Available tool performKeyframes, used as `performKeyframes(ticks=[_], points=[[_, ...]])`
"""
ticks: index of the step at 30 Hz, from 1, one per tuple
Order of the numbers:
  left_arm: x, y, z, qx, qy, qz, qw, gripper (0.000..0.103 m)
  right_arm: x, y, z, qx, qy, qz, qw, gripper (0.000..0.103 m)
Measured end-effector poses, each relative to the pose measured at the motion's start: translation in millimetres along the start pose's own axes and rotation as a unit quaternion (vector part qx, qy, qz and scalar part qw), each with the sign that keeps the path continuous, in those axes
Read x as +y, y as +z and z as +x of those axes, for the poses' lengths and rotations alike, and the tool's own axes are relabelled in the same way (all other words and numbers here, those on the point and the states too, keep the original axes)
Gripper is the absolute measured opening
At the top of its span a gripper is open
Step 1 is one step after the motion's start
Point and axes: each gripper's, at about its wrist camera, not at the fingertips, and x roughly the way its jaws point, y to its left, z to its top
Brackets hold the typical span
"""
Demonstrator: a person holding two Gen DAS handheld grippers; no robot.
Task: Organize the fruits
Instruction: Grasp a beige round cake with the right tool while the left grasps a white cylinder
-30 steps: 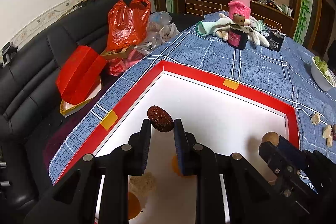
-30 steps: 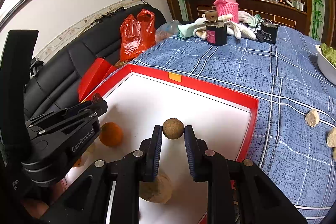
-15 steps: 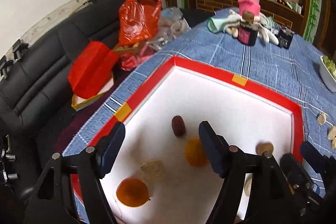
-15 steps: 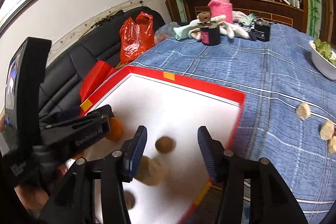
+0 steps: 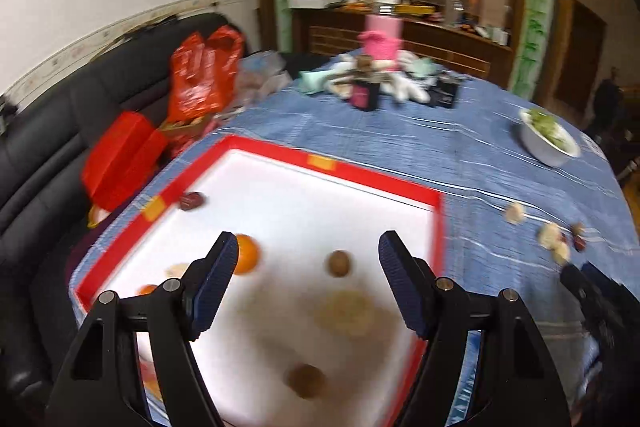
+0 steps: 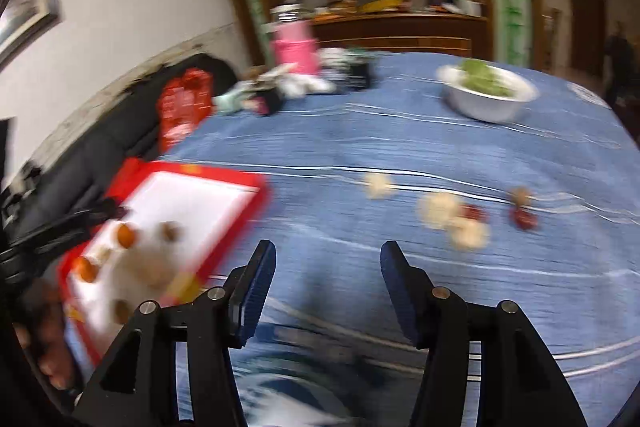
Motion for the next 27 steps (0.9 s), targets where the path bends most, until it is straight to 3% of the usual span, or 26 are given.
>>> performKeyframes(ticks=[2,5,11,14,15,22,27], points=[[-11.7,-2.5,-1.3,0.001,-0.009,0.012,0.9999,0.073,-34.4,0.2,7.9,0.014,-0.034,0.036,0.999,0.057],[-25.4,-6.2,-0.2,0.008,-0.019,0.030,0.9993,0.073,-55.8,3.3,19.2,0.028,-0.058,0.046,0.997,0.056],[-44.8,-8.4,-0.7,0.013,-0.036,0.045,0.9983,0.073,-56.7,12.8,45.1,0.047,-0.082,0.032,0.995,0.050],[-62.4,-11.0,-4.7,0.007,-0.048,0.063,0.9968,0.073,-59.6,14.8,55.3,0.053,-0.083,0.040,0.994,0.025],[-68.7,-11.5,-5.4,0.005,-0.052,0.068,0.9963,0.073,-62.4,15.0,53.2,0.052,-0.075,0.046,0.995,0.024],[-142.9,-10.7,-0.6,-0.001,-0.116,0.125,0.9854,0.073,-96.1,10.2,6.7,-0.009,-0.062,0.092,0.994,0.024],[-201.0,-12.0,21.5,0.006,-0.138,0.177,0.9744,0.072,-123.3,11.7,-12.7,-0.057,-0.047,0.138,0.988,0.024]])
